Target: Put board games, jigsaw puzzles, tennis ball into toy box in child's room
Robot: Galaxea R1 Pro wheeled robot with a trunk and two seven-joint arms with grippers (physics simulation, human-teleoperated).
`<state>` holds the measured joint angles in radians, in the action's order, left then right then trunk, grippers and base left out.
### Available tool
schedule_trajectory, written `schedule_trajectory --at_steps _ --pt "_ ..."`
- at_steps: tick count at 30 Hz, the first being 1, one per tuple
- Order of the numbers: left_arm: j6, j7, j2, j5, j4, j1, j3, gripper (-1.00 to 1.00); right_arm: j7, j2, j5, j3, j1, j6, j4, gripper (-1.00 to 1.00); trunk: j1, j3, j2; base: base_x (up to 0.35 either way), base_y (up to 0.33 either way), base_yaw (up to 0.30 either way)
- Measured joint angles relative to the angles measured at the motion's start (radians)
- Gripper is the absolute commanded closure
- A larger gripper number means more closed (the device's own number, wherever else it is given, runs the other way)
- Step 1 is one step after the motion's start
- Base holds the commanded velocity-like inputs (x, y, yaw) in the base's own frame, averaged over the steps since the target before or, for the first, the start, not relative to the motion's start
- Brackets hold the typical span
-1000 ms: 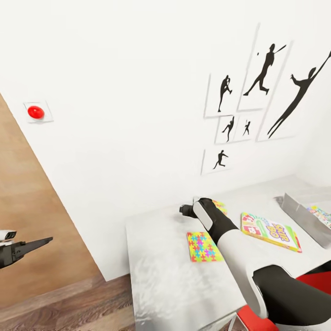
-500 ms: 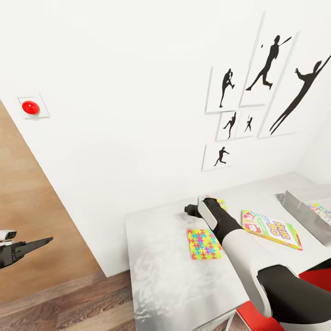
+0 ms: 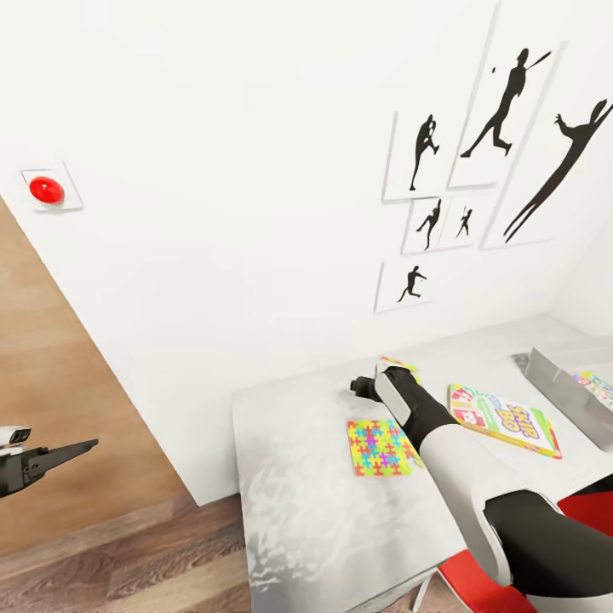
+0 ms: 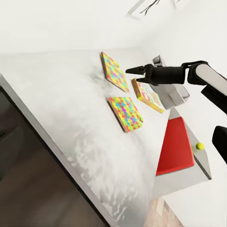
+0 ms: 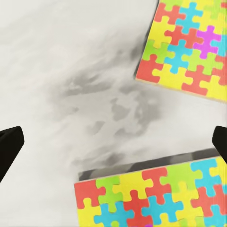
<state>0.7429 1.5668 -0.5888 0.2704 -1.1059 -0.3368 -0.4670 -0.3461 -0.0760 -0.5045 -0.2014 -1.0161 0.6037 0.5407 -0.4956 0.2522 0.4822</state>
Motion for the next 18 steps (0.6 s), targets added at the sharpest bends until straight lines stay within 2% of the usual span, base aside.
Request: schedule_trajectory --at_steps 18 --pt "0.000 0.000 0.000 0.000 0.001 0.000 0.000 -1.00 0.001 0.013 0.000 0.000 0.000 -0.003 0.000 -1.00 0.000 0.030 0.000 0.000 0.000 0.000"
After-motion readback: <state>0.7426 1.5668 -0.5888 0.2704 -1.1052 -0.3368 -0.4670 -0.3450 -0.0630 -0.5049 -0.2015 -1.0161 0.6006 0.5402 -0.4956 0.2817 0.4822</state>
